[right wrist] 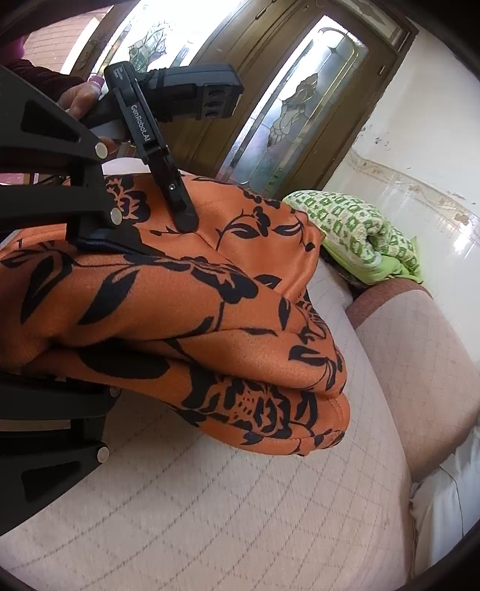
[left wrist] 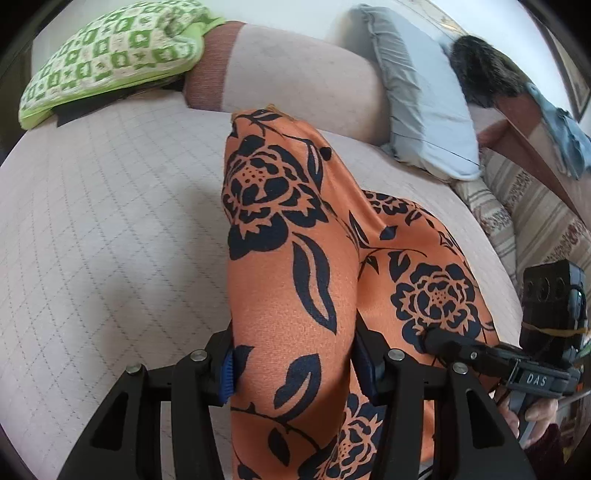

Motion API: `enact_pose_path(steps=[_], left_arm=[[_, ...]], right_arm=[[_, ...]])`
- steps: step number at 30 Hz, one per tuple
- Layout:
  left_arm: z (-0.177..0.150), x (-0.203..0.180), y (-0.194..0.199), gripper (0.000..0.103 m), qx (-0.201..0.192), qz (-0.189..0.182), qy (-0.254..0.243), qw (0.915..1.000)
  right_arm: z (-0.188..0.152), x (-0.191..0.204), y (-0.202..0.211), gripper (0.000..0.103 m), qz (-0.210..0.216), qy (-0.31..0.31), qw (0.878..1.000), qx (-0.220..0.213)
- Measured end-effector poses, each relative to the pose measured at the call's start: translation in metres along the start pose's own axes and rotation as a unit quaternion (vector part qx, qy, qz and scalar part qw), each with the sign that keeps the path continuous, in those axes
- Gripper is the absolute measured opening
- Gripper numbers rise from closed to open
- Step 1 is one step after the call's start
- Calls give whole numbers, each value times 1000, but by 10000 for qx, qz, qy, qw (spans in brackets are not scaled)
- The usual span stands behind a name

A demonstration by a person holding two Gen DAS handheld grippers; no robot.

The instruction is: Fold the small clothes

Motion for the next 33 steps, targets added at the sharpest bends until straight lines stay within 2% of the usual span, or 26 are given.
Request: enact_pose_path(steps=[12,33], left_arm=[[6,32,-4,53,-28,218,253,9994],[7,50,-31,55,212,413,400,9981]], right_arm=[[6,8,-27,43,-106,146,9998,111],[15,-3,-60,43,-392,18,9983,423]])
Point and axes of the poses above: each gripper's, at about its wrist camera, not at the fingertips, and y roughly against the way its jaws point, x to its left, z to its top, the point moved 1 cm from there along -y, roughly the way its jaws point, and after that the axes turned 9 degrees about -z, right-handed, at the moved point
